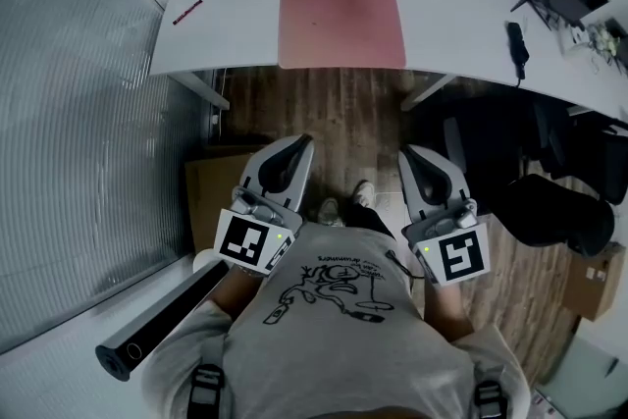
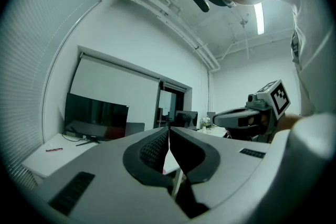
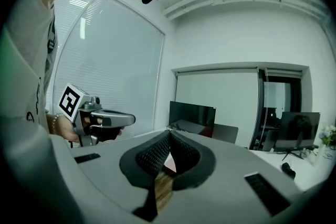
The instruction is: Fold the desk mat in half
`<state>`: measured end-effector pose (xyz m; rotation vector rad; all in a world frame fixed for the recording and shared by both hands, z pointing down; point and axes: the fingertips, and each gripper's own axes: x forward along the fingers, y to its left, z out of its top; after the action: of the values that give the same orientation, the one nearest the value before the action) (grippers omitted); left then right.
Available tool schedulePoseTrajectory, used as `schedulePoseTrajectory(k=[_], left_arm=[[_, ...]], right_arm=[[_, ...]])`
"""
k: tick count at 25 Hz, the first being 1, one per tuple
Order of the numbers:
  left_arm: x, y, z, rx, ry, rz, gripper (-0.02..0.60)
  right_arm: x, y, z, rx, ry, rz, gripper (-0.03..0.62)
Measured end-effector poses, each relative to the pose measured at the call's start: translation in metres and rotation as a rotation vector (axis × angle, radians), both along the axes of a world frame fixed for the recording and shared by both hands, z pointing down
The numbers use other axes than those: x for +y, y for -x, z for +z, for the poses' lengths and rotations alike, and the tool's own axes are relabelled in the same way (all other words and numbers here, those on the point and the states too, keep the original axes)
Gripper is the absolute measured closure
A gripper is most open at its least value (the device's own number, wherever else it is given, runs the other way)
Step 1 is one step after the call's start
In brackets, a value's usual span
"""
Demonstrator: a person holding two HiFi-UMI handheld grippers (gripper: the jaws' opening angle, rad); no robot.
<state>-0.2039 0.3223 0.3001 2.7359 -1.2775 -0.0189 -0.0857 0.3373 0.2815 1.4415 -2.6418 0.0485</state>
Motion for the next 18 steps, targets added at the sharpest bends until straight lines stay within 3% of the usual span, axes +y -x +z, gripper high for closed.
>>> schedulePoseTrajectory(k=[18], left_arm=[[-0.062, -0.006, 0.006, -0.004, 0.010, -0.008, 0.557]], right_arm=[[-0.065, -0.008, 0.003, 0.004, -0.012, 0.001, 0.588]])
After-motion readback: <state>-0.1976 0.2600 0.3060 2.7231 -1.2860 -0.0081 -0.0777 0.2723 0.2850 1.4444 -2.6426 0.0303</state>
